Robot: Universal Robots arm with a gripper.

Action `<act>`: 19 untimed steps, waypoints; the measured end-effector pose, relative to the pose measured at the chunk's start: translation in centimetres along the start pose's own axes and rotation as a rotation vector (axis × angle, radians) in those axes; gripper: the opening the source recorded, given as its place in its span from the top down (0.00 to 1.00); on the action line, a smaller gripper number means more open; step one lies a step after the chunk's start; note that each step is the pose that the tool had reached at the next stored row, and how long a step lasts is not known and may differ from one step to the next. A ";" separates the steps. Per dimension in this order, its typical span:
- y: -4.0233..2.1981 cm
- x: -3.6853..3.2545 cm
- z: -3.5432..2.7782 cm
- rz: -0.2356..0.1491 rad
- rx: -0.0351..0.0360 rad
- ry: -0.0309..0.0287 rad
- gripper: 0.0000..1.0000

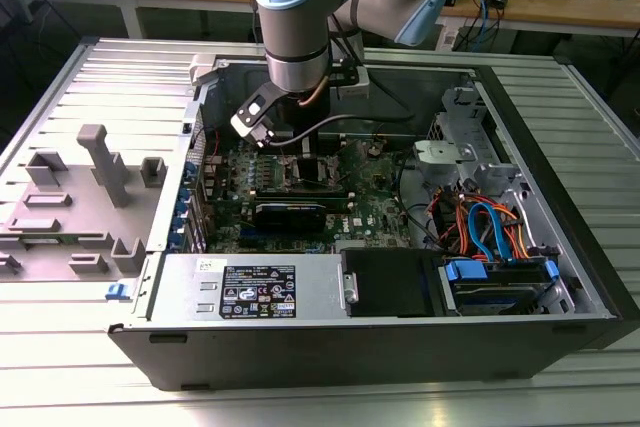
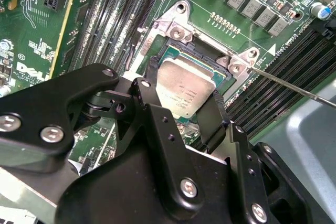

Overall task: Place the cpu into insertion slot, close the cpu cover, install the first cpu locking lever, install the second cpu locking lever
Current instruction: 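Place the cpu into insertion slot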

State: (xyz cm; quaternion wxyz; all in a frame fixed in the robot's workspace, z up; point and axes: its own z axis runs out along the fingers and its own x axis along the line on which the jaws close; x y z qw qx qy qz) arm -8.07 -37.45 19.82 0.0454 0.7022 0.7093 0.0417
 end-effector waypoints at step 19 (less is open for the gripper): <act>0.67 -0.01 -1.57 0.001 0.0121 0.0001 0.38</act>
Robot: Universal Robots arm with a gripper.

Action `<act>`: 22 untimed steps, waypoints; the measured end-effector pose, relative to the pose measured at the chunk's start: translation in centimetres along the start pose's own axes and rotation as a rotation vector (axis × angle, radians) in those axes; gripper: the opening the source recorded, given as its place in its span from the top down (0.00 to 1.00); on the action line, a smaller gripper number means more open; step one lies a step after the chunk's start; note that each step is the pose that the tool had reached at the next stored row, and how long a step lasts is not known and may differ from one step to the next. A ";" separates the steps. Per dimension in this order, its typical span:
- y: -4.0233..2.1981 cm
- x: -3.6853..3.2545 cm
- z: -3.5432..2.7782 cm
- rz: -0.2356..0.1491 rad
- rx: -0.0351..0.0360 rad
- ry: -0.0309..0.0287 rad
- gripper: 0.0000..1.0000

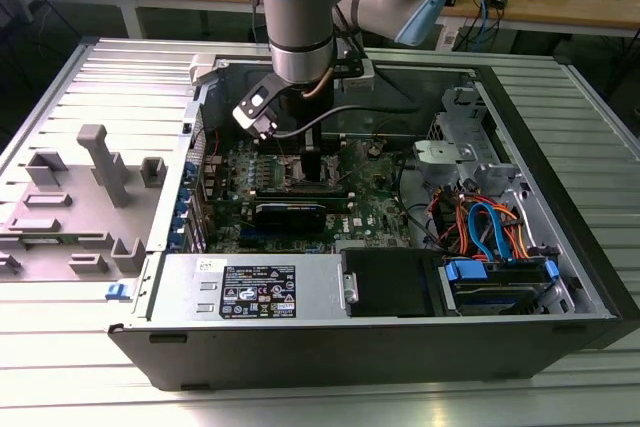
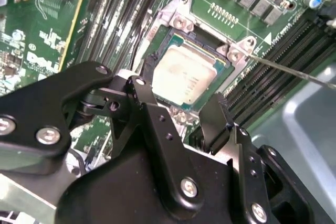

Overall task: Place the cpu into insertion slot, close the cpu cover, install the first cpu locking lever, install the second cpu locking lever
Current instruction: 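Place the cpu into insertion slot, then close the cpu cover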

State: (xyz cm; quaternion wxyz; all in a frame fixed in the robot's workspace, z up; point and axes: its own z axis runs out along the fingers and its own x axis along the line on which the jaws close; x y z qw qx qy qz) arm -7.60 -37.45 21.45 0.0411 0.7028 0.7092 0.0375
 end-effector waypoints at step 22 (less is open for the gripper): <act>1.03 -0.01 -0.33 0.000 0.0513 0.0007 0.89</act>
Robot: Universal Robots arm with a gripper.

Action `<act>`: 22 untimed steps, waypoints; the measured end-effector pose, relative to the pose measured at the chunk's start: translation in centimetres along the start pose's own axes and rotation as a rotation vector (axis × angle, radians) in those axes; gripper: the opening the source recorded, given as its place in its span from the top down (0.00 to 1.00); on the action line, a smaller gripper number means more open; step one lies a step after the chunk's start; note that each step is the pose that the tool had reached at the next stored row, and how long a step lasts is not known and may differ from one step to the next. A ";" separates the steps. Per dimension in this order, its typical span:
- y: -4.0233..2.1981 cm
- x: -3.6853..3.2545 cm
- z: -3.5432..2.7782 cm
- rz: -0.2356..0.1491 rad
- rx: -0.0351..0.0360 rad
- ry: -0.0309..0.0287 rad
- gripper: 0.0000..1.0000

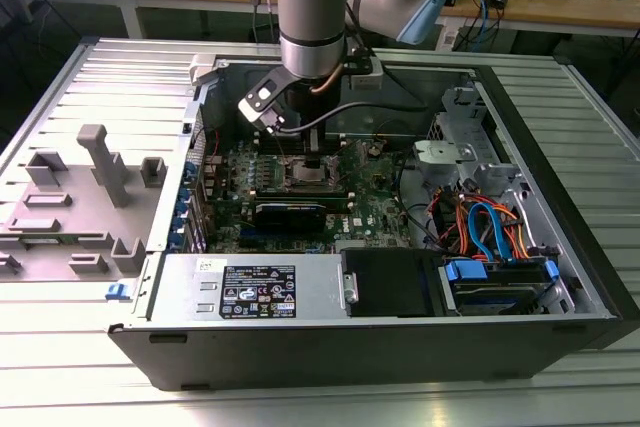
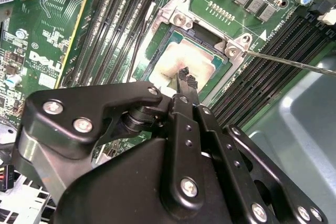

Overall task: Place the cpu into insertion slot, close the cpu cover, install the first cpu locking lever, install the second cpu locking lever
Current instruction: 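Close the cpu cover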

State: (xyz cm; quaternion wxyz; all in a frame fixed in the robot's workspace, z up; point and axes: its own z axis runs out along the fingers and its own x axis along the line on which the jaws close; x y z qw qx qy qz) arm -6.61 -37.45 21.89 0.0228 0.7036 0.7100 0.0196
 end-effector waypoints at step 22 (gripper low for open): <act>0.21 -0.02 -4.30 0.000 -0.0009 0.0000 0.89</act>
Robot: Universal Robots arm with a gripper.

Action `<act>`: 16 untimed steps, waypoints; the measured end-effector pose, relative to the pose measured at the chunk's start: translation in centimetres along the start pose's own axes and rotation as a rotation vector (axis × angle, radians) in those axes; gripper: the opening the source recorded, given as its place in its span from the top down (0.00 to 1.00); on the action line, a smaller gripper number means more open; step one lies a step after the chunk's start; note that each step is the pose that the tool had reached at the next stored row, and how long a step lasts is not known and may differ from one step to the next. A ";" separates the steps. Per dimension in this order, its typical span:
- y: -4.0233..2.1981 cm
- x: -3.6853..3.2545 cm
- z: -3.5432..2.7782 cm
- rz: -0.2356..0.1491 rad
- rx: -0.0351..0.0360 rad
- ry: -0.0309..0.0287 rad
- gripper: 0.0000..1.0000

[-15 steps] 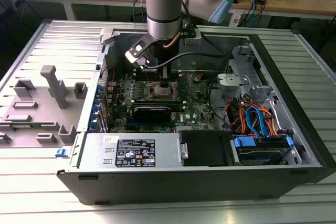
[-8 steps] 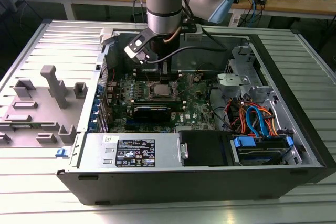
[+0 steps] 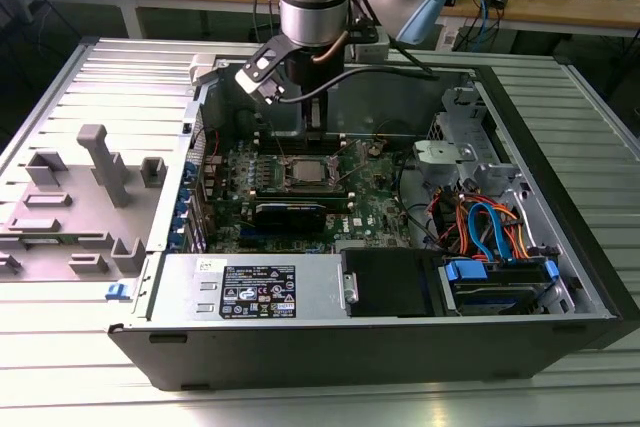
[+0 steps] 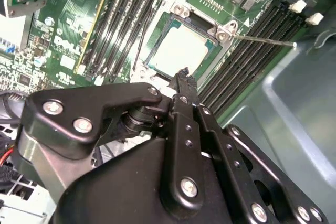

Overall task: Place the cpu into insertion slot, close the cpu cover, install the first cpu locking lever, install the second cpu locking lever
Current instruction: 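Close the cpu cover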

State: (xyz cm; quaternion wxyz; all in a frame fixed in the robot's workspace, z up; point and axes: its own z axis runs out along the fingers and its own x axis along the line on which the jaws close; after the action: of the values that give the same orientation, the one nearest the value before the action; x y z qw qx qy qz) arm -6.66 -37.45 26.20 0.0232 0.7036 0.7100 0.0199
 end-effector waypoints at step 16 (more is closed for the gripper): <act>0.04 0.00 -0.73 0.000 0.0000 0.0000 0.89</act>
State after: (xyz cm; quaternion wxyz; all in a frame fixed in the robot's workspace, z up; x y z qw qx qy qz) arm -6.66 -37.44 26.93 0.0232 0.7036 0.7100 0.0199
